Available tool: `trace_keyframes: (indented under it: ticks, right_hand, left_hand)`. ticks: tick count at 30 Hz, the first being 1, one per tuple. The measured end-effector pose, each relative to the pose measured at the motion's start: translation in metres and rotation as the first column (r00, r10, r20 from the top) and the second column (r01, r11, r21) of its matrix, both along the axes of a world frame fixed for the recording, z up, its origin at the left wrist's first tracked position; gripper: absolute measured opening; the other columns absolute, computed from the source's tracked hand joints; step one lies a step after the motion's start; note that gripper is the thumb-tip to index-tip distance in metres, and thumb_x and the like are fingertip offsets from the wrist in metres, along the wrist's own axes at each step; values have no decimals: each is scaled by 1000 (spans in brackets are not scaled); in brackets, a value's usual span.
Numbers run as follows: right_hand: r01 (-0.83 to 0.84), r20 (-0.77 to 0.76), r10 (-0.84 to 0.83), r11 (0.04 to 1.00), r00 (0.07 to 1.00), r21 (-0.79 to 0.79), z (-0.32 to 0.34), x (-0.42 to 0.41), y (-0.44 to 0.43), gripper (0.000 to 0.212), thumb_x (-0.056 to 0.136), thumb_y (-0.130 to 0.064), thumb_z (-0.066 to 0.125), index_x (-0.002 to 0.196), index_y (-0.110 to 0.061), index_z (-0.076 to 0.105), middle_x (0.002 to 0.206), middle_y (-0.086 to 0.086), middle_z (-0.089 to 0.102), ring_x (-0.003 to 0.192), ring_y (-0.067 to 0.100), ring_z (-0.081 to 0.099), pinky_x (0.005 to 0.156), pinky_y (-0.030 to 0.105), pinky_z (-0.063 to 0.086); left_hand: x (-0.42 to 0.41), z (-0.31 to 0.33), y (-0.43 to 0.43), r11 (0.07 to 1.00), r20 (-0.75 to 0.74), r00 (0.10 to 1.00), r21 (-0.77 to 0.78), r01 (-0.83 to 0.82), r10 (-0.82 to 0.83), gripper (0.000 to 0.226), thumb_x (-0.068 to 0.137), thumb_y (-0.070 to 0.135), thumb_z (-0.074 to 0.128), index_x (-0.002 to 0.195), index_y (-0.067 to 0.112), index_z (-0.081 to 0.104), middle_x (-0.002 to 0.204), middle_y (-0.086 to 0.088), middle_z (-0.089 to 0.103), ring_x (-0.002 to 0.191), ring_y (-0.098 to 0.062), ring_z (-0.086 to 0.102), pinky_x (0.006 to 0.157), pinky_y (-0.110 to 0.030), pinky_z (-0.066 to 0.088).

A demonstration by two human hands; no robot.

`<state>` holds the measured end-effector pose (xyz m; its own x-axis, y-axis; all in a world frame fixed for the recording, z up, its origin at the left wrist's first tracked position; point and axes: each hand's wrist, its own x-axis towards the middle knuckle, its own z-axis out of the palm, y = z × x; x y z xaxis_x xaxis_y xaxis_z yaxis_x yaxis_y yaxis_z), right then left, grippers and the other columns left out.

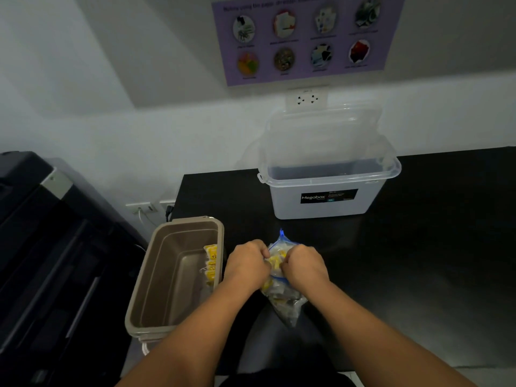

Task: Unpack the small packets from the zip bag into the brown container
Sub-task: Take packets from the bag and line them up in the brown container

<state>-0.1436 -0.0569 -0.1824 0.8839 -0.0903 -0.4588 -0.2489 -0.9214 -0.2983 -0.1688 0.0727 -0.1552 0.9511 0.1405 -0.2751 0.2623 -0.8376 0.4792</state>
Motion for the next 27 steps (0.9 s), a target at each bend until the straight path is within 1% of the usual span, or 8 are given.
trace_keyframes:
  ticks: [3, 7, 11, 13, 16, 20, 23, 27]
  right_hand:
    - [-15, 51, 12, 998, 999, 62, 3, -1, -3, 18, 93, -22, 62, 103, -12, 74, 92, 5, 70, 80, 19, 69, 63, 31, 56]
    - [-66, 117, 42, 975, 992, 210, 14, -5, -14, 9, 90, -23, 68, 87, -15, 71, 87, 3, 70, 77, 17, 69, 73, 34, 62]
    - [-30, 208, -64, 907, 976, 419, 31, -7, -31, 21, 79, -15, 73, 67, -19, 56, 74, 1, 67, 68, 15, 65, 64, 34, 58]
    - [-10, 228, -110, 883, 967, 469, 38, -8, -40, 20, 81, -13, 72, 70, -16, 57, 72, 2, 63, 64, 13, 61, 57, 28, 53]
    - [35, 264, -201, 852, 943, 522, 43, -8, -50, 16, 82, -12, 74, 75, -10, 60, 75, 9, 68, 70, 22, 69, 60, 33, 58]
    - [42, 257, -222, 827, 940, 560, 39, -9, -59, 15, 85, -9, 76, 82, -11, 61, 79, 7, 70, 72, 21, 72, 56, 23, 56]
    - [31, 269, -228, 813, 936, 581, 35, -9, -65, 20, 85, -10, 77, 84, -21, 61, 82, 2, 69, 76, 18, 71, 67, 31, 61]
    - [39, 285, -258, 801, 923, 597, 36, -7, -74, 26, 85, -9, 77, 90, -27, 59, 85, -2, 68, 77, 11, 68, 68, 27, 57]
  left_hand:
    - [0, 1, 2, 1000, 10, 1000, 10, -14, 14, 16, 87, 16, 67, 86, 32, 62, 89, 7, 68, 82, -11, 66, 76, -29, 57]
    - [0, 1, 1, 1000, 20, 1000, 26, -18, 17, 17, 88, 16, 67, 86, 33, 61, 88, 8, 67, 80, -10, 65, 75, -29, 57]
    - [2, 4, 1, 997, 15, 1000, 70, 16, -17, 14, 89, 19, 66, 89, 33, 65, 90, 7, 69, 81, -11, 66, 77, -32, 59]
    - [3, 6, 1, 994, 2, 999, 99, 54, -54, 12, 90, 23, 67, 95, 33, 68, 94, 8, 69, 84, -11, 66, 80, -34, 59]
    - [6, 10, -1, 984, 71, 991, 144, 104, -115, 12, 92, 26, 67, 103, 30, 70, 102, 8, 64, 89, -10, 64, 82, -32, 58]
    - [15, 15, -10, 955, 148, 953, 180, 236, -263, 17, 96, 23, 64, 111, 28, 72, 109, 6, 61, 95, -11, 62, 87, -32, 55]
    - [24, 15, -17, 891, 124, 905, 269, 365, -408, 21, 96, 22, 60, 111, 29, 74, 112, 4, 64, 100, -16, 63, 85, -32, 53]
    - [35, 14, -25, 791, 15, 844, 358, 496, -536, 26, 96, 22, 60, 116, 33, 73, 116, 2, 69, 103, -19, 65, 87, -37, 56]
